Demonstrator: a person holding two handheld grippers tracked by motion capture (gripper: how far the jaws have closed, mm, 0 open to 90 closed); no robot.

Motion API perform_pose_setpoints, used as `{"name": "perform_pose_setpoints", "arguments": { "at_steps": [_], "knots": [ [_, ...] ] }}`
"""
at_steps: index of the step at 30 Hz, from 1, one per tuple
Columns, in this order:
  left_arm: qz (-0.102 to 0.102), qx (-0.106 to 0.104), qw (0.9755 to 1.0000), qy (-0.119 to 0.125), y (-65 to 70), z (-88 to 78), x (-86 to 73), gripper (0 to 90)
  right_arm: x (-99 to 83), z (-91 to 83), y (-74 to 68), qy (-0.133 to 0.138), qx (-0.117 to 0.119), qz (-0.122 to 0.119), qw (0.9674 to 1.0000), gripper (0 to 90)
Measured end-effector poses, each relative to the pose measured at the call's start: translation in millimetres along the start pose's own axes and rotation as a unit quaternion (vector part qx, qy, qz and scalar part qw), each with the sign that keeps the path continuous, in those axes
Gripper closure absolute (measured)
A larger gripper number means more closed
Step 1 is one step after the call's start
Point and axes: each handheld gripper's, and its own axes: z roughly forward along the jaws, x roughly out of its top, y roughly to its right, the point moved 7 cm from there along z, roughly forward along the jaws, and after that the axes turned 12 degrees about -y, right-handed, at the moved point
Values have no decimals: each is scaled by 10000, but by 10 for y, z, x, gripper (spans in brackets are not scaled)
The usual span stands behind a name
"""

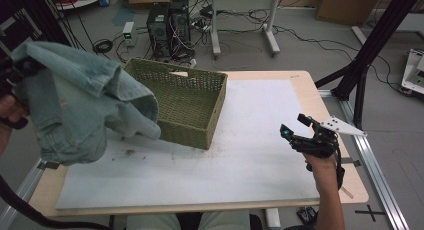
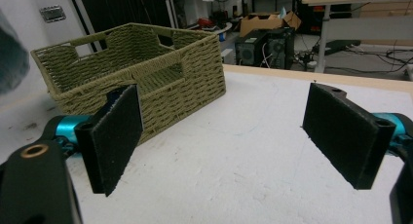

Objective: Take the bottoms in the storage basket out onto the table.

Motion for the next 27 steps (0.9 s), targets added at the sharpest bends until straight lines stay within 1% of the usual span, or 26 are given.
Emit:
{"name": "perform_pose_setpoints", "arguments": {
  "at_steps": [3, 5, 6, 9, 13, 15, 16, 17, 19, 20, 22, 23, 25, 27],
  "knots": [
    [-73, -232, 9997, -98, 112, 74, -210, 762, -4, 4, 0, -10, -3, -15, 10000, 151],
    [-124, -394, 9990, -167, 189, 136, -350, 762, -3, 3, 0, -2, 4, -10, 10000, 151],
    [-152, -491, 9984, -240, 230, 189, -441, 762, -4, 0, 3, -6, -2, 1, 10000, 151],
    [-204, -592, 9970, -457, 311, 342, -644, 761, -5, 1, 16, 3, -12, 1, 10000, 151],
    [-286, -769, 9942, -689, 421, 619, -934, 760, -12, 13, 11, -29, -4, -18, 10000, 151],
    [-269, -799, 9932, -801, 473, 776, -1067, 759, -12, 20, 11, -39, -5, -36, 10000, 151],
    [-283, -813, 9928, -837, 502, 853, -1129, 758, -12, 23, 9, -46, -2, -21, 10000, 151],
    [-256, -799, 9927, -869, 526, 930, -1192, 757, -12, 26, 10, -45, -7, -21, 10000, 151],
    [-323, -883, 9914, -906, 580, 1102, -1332, 757, -13, 29, 7, -54, 7, -25, 10000, 151],
    [-319, -883, 9913, -920, 596, 1160, -1377, 756, -15, 27, 12, -54, -3, -28, 10000, 151],
    [-316, -917, 9903, -996, 643, 1315, -1482, 756, -20, 20, 19, -54, -9, -19, 10000, 151],
    [-310, -949, 9894, -1055, 676, 1409, -1533, 754, -21, 16, 26, -48, -19, -4, 10000, 151],
    [-345, -1050, 9880, -1082, 724, 1537, -1589, 753, -27, 12, 39, -53, -24, -4, 10000, 151],
    [-271, -1090, 9867, -1180, 785, 1675, -1645, 753, -29, 10, 44, -53, -24, 1, 10000, 151]
  ]
}}
